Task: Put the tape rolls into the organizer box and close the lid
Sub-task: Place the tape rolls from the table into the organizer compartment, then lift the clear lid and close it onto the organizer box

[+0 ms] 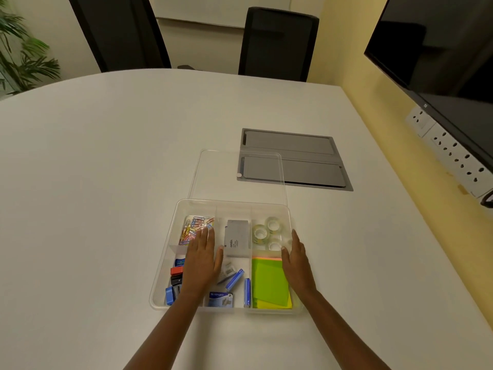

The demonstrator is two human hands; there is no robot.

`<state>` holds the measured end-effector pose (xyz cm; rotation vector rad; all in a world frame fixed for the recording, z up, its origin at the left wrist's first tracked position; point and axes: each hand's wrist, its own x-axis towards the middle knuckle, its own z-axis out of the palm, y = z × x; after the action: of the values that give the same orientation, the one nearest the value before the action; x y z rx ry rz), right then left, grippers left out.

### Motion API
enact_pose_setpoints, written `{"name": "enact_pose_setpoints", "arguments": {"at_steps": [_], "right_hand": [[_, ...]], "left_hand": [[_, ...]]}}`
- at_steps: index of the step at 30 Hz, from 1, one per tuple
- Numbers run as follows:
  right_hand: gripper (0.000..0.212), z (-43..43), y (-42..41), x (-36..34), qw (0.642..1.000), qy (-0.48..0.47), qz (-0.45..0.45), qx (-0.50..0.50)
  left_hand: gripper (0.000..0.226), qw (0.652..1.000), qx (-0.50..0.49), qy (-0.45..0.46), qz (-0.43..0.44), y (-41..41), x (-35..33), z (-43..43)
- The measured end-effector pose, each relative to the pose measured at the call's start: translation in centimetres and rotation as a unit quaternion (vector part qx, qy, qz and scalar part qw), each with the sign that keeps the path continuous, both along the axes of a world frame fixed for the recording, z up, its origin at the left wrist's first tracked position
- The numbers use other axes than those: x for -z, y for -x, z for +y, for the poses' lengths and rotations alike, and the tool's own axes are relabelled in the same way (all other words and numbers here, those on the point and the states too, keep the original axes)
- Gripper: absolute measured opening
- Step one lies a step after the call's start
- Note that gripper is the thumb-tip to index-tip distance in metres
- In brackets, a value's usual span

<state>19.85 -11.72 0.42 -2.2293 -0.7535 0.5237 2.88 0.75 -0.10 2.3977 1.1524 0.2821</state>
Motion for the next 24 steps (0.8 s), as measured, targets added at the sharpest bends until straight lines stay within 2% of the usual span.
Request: {"name": "enact_pose_setpoints", "arguments": {"at_steps": [1, 2, 5, 9, 11, 15, 17, 18, 24], "right_hand": [[0.054, -0.1, 0.1, 0.0, 1.0, 0.0, 0.011, 0.003], [0.053, -0.1, 0.1, -0.1, 1.0, -0.002, 0.017, 0.003], [0.051, -0.2, 0.2, -0.4, 1.0, -0.005, 0.019, 0.006], [0.051, -0.3, 0.6, -0.8, 1.0, -0.001, 0.022, 0.01], [0.051, -0.3, 0.8, -0.9, 1.0, 0.006, 0.015, 0.014], [0.05, -0.2, 0.9, -0.9, 0.999, 0.025, 0.0, 0.031], [0.049, -0.2, 0.9, -0.8, 0.999, 0.032, -0.008, 0.04], [0.049, -0.1, 0.9, -0.8, 0.998, 0.036, -0.011, 0.043], [0.05, 0.7, 0.6, -1.1, 0.998, 0.039, -0.006, 0.048]], "left_hand": [[0.099, 1.0, -0.006, 0.002, 0.004, 0.6, -0.1, 0.3], [0.102, 1.0, -0.017, -0.001, 0.008, 1.1, -0.2, 0.7], [0.07, 0.998, -0.052, -0.014, 0.033, 2.6, -0.9, 1.7], [0.055, 0.991, -0.124, -0.038, 0.034, 4.9, -1.7, 2.5], [0.05, 0.988, -0.145, 0.012, 0.047, 5.7, -1.4, 2.9], [0.055, 0.972, -0.171, 0.152, -0.053, 6.0, -1.3, 3.2], [0.04, 0.958, -0.179, 0.193, -0.109, 5.9, -1.5, 3.2], [0.032, 0.958, -0.179, 0.192, -0.119, 5.8, -1.4, 3.3], [0.025, 0.947, -0.169, 0.215, -0.167, 4.9, -1.0, 4.6]]}}
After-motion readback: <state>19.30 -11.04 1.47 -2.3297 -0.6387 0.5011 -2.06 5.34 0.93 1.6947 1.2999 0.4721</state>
